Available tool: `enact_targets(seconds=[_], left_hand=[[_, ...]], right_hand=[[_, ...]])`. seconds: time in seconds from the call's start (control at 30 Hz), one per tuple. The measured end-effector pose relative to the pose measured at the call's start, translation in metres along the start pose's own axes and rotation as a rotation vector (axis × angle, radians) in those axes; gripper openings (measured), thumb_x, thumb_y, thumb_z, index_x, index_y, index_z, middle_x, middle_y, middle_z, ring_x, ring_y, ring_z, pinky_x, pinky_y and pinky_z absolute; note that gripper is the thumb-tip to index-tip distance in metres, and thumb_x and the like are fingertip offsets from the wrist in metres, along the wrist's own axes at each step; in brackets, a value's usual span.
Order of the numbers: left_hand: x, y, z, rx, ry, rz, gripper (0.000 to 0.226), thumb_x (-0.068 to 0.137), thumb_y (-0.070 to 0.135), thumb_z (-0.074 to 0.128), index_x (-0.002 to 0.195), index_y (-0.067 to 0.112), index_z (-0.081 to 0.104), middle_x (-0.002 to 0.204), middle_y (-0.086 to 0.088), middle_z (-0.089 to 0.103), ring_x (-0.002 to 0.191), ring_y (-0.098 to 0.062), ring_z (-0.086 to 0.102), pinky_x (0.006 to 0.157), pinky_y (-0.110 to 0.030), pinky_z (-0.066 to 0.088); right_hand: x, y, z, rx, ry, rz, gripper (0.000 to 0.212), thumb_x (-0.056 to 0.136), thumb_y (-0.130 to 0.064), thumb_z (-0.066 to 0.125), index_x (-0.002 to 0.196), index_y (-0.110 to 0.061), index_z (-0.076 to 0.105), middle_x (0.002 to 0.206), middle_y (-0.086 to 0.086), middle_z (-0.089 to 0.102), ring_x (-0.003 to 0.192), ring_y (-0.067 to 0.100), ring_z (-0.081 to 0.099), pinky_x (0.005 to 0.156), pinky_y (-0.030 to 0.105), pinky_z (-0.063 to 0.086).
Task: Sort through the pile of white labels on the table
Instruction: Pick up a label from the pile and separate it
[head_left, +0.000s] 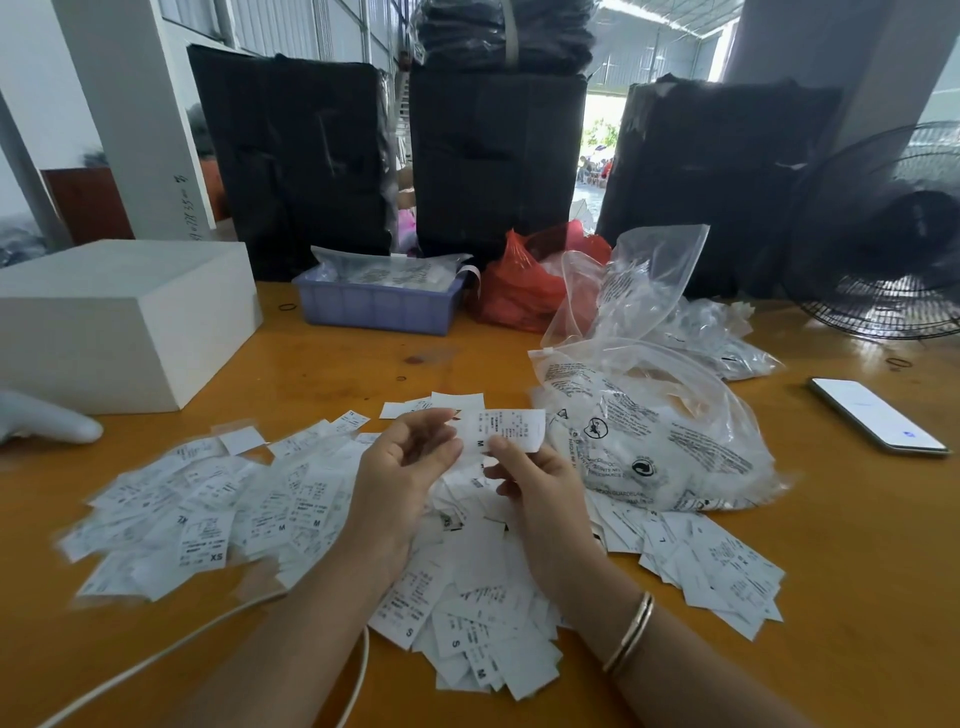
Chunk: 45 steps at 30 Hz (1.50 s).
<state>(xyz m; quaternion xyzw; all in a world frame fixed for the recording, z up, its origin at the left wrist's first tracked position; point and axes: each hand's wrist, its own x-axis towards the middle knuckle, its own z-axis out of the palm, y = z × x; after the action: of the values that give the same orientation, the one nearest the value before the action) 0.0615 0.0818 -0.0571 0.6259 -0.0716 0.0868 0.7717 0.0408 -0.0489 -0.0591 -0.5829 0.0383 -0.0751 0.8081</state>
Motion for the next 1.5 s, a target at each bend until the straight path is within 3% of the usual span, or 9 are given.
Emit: enact_targets(seconds=[0.2,0.37,0.6,0.8,0.97,1.1,1.17,1.3,1.5], left_hand=[[0.002,0.001,-0.001,-0.06,0.025,-0.046,0.025,0.082,0.009,0.07,0.092,0.032,0.073,0.096,0.004,0.072,0.098,-0.014,0.068,0.087,-0.033,0.054],[0.0,0.001,-0.002,0.058,-0.018,-0.004,0.02,0.081,0.015,0.072,0.091,0.033,0.072,0.091,0.01,0.072,0.091,-0.007,0.068,0.071,-0.017,0.055],[0.0,0.003,-0.003,0.136,-0.05,-0.018,0.019,0.083,0.015,0.071,0.092,0.031,0.07,0.087,0.009,0.071,0.084,-0.012,0.07,0.071,-0.027,0.059],[-0.001,0.003,-0.002,0.172,-0.041,0.001,0.023,0.083,0.018,0.071,0.098,0.035,0.067,0.086,0.018,0.067,0.082,-0.003,0.066,0.063,-0.011,0.05],[-0.001,0.004,-0.003,0.146,0.019,-0.024,0.024,0.083,0.019,0.071,0.102,0.033,0.065,0.087,0.018,0.068,0.079,0.0,0.066,0.059,-0.009,0.049],[0.0,0.005,-0.005,0.157,0.015,-0.013,0.023,0.083,0.019,0.071,0.1,0.032,0.065,0.087,0.018,0.068,0.079,0.004,0.065,0.058,-0.009,0.049],[0.003,0.006,-0.009,0.218,0.079,0.002,0.021,0.083,0.022,0.071,0.097,0.036,0.065,0.087,0.019,0.068,0.079,0.006,0.064,0.057,-0.011,0.05],[0.013,0.006,-0.022,0.363,0.275,0.044,0.017,0.086,0.023,0.067,0.092,0.038,0.061,0.091,0.014,0.066,0.076,-0.002,0.063,0.055,-0.013,0.046],[0.017,0.002,-0.036,0.808,0.302,0.247,0.02,0.087,0.009,0.065,0.105,0.018,0.064,0.104,-0.001,0.064,0.079,-0.014,0.058,0.06,-0.022,0.048]], right_hand=[[0.0,-0.003,-0.003,-0.172,-0.056,-0.149,0.009,0.084,-0.013,0.069,0.082,-0.022,0.071,0.072,-0.011,0.072,0.064,-0.002,0.064,0.055,0.009,0.045],[0.0,-0.001,-0.002,-0.318,-0.114,-0.184,0.013,0.083,-0.017,0.069,0.078,-0.028,0.073,0.08,0.002,0.073,0.07,0.008,0.065,0.06,0.02,0.051],[0.006,-0.004,-0.011,-0.173,0.009,-0.272,0.006,0.089,-0.016,0.063,0.095,-0.018,0.062,0.075,-0.002,0.069,0.066,0.01,0.064,0.059,0.016,0.049],[0.004,0.003,-0.004,-0.568,-0.01,-0.348,0.012,0.092,-0.017,0.059,0.083,-0.025,0.062,0.069,-0.011,0.068,0.068,0.004,0.066,0.063,0.021,0.053],[0.0,0.01,-0.004,-1.087,-0.078,-0.541,0.041,0.096,-0.017,0.038,0.134,-0.028,0.052,0.095,-0.004,0.069,0.079,0.012,0.061,0.07,0.029,0.048],[-0.001,0.013,0.0,-1.357,-0.193,-0.621,0.05,0.089,-0.007,0.04,0.136,-0.021,0.049,0.135,-0.005,0.053,0.119,0.015,0.048,0.099,0.031,0.035],[0.004,0.003,-0.004,-1.229,-0.103,-0.593,0.048,0.09,-0.004,0.041,0.134,-0.02,0.051,0.135,-0.005,0.053,0.123,0.013,0.045,0.106,0.031,0.035],[0.028,-0.026,-0.026,-1.017,0.198,-0.568,0.037,0.091,0.0,0.044,0.118,-0.017,0.063,0.122,-0.001,0.059,0.111,0.012,0.049,0.1,0.031,0.042],[0.077,-0.062,-0.082,-1.103,0.466,-0.388,0.038,0.09,0.002,0.041,0.117,-0.011,0.065,0.127,0.008,0.058,0.114,0.025,0.052,0.095,0.036,0.045]])
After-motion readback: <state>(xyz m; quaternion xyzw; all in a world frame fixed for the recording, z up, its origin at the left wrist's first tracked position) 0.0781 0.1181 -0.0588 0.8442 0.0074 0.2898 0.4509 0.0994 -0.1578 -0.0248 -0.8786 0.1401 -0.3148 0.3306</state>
